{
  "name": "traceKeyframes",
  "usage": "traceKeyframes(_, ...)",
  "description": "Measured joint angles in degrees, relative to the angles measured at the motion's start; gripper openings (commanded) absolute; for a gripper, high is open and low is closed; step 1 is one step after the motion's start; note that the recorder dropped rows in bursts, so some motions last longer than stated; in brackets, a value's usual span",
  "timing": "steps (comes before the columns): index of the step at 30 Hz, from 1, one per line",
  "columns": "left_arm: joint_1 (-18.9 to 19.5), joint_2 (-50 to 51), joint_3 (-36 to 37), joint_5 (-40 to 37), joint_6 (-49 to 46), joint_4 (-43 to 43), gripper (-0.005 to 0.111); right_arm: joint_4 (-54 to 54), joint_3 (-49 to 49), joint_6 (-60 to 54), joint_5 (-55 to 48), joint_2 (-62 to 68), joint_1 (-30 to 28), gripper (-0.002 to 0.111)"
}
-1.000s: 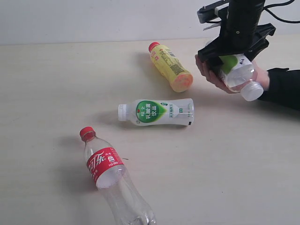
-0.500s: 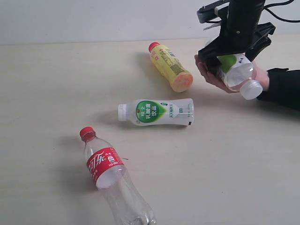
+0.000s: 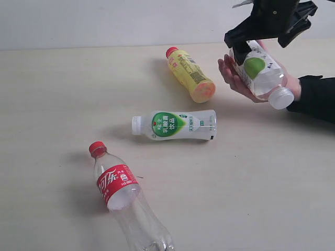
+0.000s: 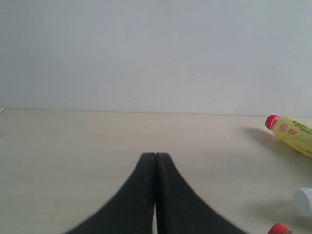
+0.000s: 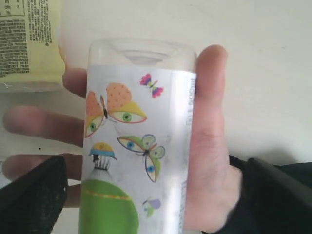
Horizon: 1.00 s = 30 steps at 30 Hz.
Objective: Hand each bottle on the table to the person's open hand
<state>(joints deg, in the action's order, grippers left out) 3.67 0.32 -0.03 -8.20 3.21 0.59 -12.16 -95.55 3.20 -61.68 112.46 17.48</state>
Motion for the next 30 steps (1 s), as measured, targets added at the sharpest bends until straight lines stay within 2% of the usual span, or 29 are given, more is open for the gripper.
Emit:
traceKeyframes(2, 0.0, 0.0, 0.0, 0.0, 0.0, 0.0, 0.001, 0.0, 0.0, -0.51, -0.69, -1.25, 0.0, 0.09)
traceKeyframes(4, 0.0, 0.0, 0.0, 0.0, 0.0, 0.0, 0.001, 0.11, 0.0, -1.07, -2.0, -2.79, 0.0, 0.077)
traceKeyframes(5, 0.0, 0.0, 0.0, 0.0, 0.0, 0.0, 0.001, 0.11, 0.0, -1.2, -2.66, -3.49, 0.0, 0.051)
traceKeyframes(6, 0.0, 0.0, 0.0, 0.0, 0.0, 0.0, 0.001, 0.21, 0.46, -1.46, -3.18, -5.72, 0.0, 0.039)
traceKeyframes(7, 0.0, 0.0, 0.0, 0.0, 0.0, 0.0, 0.001, 0.21, 1.14, -1.54, -3.22, -6.87, 0.0, 0.009)
traceKeyframes(8, 0.0, 0.0, 0.0, 0.0, 0.0, 0.0, 0.001, 0.44, 3.17, -1.54, -2.67, -10.36, 0.0, 0.001)
traceKeyframes(11, 0.0, 0.0, 0.0, 0.0, 0.0, 0.0, 0.001, 0.44, 10.69, -0.55, 1.84, -20.06, 0.0, 0.0)
traceKeyframes(17, 0.0, 0.0, 0.0, 0.0, 0.0, 0.0, 0.001, 3.25, 46.71, 6.27, 27.74, -50.68, 0.0, 0.0)
traceKeyframes(23, 0.0, 0.0, 0.0, 0.0, 0.0, 0.0, 0.001, 9.37, 78.7, 6.82, 54.25, -73.41, 0.0, 0.0)
traceKeyframes(27, 0.0, 0.0, 0.0, 0.0, 0.0, 0.0, 0.001, 9.68, 89.13, 6.82, 62.05, -81.77, 0.0, 0.0)
traceKeyframes(30, 0.0, 0.0, 0.0, 0.0, 0.0, 0.0, 0.001, 9.68, 93.22, 6.82, 63.91, -86.8, 0.0, 0.0)
